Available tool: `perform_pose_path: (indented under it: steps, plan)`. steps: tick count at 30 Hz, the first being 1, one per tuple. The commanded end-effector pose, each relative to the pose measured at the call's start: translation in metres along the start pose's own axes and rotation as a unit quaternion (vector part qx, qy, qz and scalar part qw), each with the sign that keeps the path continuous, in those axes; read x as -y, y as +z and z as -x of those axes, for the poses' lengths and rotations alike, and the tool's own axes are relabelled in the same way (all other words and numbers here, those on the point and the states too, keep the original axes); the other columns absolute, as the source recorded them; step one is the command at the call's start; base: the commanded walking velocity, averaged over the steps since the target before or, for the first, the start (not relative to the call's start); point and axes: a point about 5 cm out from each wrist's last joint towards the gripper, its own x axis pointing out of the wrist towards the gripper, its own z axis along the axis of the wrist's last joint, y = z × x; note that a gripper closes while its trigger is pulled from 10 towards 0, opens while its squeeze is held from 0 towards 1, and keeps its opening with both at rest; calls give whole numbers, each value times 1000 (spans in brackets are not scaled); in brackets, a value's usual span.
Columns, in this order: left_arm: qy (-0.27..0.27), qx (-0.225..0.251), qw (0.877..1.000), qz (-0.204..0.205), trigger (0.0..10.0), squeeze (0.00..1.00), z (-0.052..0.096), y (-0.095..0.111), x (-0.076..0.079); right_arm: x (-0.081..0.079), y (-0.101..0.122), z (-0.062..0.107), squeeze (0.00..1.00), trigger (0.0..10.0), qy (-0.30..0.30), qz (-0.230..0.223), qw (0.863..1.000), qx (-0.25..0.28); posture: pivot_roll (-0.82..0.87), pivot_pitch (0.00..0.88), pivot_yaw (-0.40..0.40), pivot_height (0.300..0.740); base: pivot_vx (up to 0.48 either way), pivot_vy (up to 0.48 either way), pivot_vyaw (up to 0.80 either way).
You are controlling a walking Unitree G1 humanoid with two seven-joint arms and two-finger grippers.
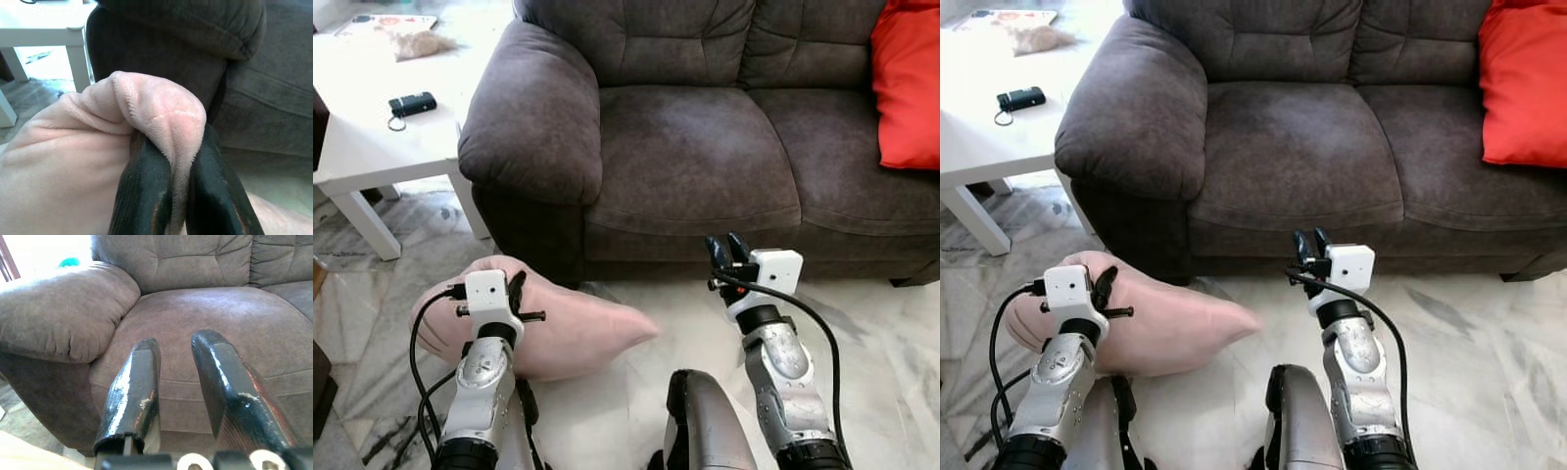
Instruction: Move the pillow to the sofa from floor
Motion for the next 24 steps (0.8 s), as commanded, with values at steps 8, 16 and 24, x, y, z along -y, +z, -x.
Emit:
perform_pose_path:
  steps: [8, 16, 24]
  plan:
    - [-11, 51, 999, -3, 10000, 0, -8, 23, 3, 1, 3, -2, 0, 10000, -4, -3, 1000, 8, -5, 110, -54, 646, 0, 0, 0]
    - [-14, 49, 999, -3, 10000, 0, -7, 23, 4, 0, 2, -2, 0, 10000, -3, -5, 1000, 8, -4, 111, -53, 696, 0, 0, 0]
    - [-20, 48, 999, -2, 10000, 0, -8, 22, 5, 0, 2, -3, 0, 10000, -3, -7, 1000, 8, -3, 111, -51, 740, 0, 0, 0]
